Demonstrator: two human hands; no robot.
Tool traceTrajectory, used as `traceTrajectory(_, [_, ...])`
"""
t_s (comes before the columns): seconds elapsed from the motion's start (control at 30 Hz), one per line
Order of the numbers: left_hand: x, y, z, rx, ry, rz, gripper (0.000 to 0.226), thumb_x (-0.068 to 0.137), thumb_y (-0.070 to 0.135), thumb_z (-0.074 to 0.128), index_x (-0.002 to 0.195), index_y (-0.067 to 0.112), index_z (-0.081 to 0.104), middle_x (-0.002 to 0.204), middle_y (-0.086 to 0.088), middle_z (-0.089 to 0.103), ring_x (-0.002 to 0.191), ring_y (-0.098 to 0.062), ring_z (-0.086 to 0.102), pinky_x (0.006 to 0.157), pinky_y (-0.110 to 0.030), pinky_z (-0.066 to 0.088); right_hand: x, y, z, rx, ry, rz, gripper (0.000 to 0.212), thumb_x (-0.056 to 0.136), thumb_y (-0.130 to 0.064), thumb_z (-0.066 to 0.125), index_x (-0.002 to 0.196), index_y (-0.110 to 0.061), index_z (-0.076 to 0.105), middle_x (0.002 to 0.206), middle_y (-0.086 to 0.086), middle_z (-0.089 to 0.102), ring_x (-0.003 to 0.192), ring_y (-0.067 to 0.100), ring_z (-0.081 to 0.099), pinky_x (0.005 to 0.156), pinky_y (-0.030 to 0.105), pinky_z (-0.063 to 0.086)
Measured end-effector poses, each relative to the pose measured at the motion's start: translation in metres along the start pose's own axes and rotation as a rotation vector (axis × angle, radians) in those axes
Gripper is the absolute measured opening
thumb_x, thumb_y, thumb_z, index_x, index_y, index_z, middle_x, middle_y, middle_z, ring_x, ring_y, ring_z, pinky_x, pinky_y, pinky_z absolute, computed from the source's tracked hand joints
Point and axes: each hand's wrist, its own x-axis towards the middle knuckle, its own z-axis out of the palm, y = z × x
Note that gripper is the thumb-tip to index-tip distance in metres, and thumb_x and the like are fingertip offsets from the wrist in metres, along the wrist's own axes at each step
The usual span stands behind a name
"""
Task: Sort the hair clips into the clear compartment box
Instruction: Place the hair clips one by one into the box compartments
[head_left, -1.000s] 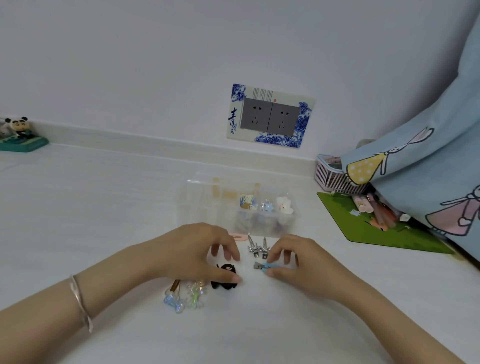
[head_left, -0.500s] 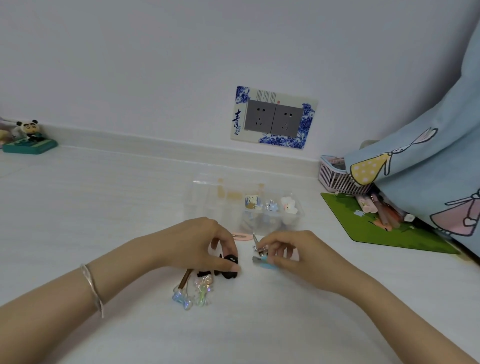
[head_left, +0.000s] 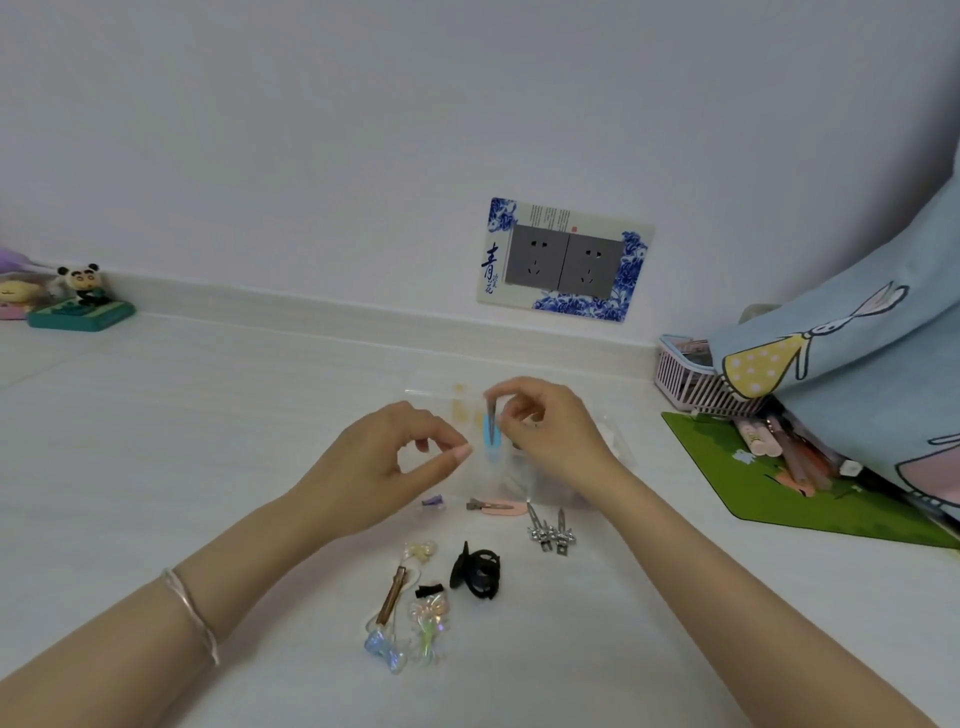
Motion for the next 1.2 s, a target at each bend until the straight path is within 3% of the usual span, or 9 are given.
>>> traceTrajectory(0.13, [0.001,-0.005,0.0,0.118,-0.012,0.081,0.029,0.085,0.05,0.054,0.102,0.031,0.069,0.102,0.02,0.066,0.1,0.001,0.053,0.089,-0.023,0.044,-0.005,0.0,-0.002,-0.204,0.045,-0.082,0.021,0.086,-0.008,0.059,0.097,-0.022,0.07,0.088,-0.008,0.064,0.092,0.011,0.057,0.091,0.029,0.041])
traceTrajectory(0.23, [0.002,-0.01,0.002,0.186,0.01,0.08,0.033,0.086,0.044,0.058,0.114,0.03,0.064,0.117,0.014,0.063,0.112,-0.001,0.05,0.096,-0.016,0.035,-0.023,-0.003,-0.009,-0.132,0.058,-0.197,0.021,0.085,-0.01,0.061,0.094,-0.027,0.07,0.087,-0.012,0.065,0.084,0.003,0.059,0.08,0.016,0.043])
traceTrajectory(0.3, [0.001,-0.015,0.004,0.224,-0.016,0.053,0.037,0.088,0.043,0.056,0.122,0.029,0.06,0.125,0.012,0.06,0.119,-0.003,0.048,0.099,-0.012,0.027,-0.038,-0.001,-0.008,-0.16,-0.085,-0.203,0.018,0.086,-0.017,0.062,0.093,-0.031,0.071,0.085,-0.016,0.067,0.08,-0.002,0.058,0.071,0.011,0.043])
traceTrajectory(0.5, [0.001,-0.022,0.008,0.196,-0.094,-0.002,0.045,0.089,0.05,0.036,0.124,0.032,0.058,0.131,0.012,0.056,0.126,-0.004,0.044,0.113,-0.023,0.016,-0.051,0.014,0.008,-0.489,-0.335,-0.173,0.024,0.088,-0.032,0.059,0.112,-0.03,0.064,0.112,-0.013,0.068,0.102,0.003,0.058,0.086,0.025,0.047])
traceTrajectory(0.63, [0.0,-0.024,0.009,0.179,-0.099,-0.006,0.046,0.089,0.051,0.035,0.124,0.032,0.058,0.131,0.014,0.056,0.126,-0.001,0.044,0.115,-0.027,0.015,-0.051,0.014,0.012,-0.528,-0.335,-0.242,0.023,0.09,-0.027,0.058,0.11,-0.019,0.065,0.104,-0.004,0.066,0.095,0.013,0.059,0.082,0.037,0.049])
traceTrajectory(0.83, [0.0,-0.023,0.01,0.172,-0.078,-0.001,0.035,0.093,0.041,0.044,0.124,0.031,0.058,0.13,0.013,0.057,0.125,-0.003,0.045,0.116,-0.029,0.016,-0.051,0.018,0.009,-0.597,-0.36,-0.368,0.033,0.096,-0.015,0.045,0.124,-0.026,0.058,0.113,-0.004,0.062,0.104,0.014,0.055,0.077,0.024,0.039])
traceTrajectory(0.9, [0.0,-0.024,0.011,0.174,-0.077,-0.001,0.033,0.094,0.038,0.046,0.123,0.031,0.058,0.13,0.013,0.057,0.125,-0.003,0.045,0.117,-0.031,0.016,-0.052,0.015,0.004,-0.428,-0.327,-0.35,0.026,0.092,-0.012,0.053,0.111,-0.024,0.067,0.101,-0.005,0.065,0.093,0.01,0.06,0.075,0.016,0.041])
traceTrajectory(1.03, [-0.001,-0.025,0.012,0.177,-0.083,-0.005,0.032,0.094,0.039,0.045,0.122,0.032,0.059,0.13,0.014,0.056,0.125,-0.002,0.044,0.117,-0.03,0.015,-0.04,0.002,-0.009,0.275,-0.056,-0.18,0.028,0.079,0.0,0.071,0.083,-0.027,0.07,0.08,-0.01,0.07,0.072,0.002,0.065,0.072,0.013,0.05])
traceTrajectory(1.2, [-0.002,-0.023,0.013,0.174,-0.054,0.013,0.031,0.094,0.038,0.046,0.121,0.031,0.06,0.128,0.014,0.058,0.123,-0.002,0.045,0.113,-0.024,0.015,-0.004,-0.006,-0.015,0.28,0.173,-0.135,0.013,0.08,-0.006,0.071,0.084,-0.019,0.069,0.081,-0.003,0.071,0.076,0.012,0.066,0.075,0.02,0.053])
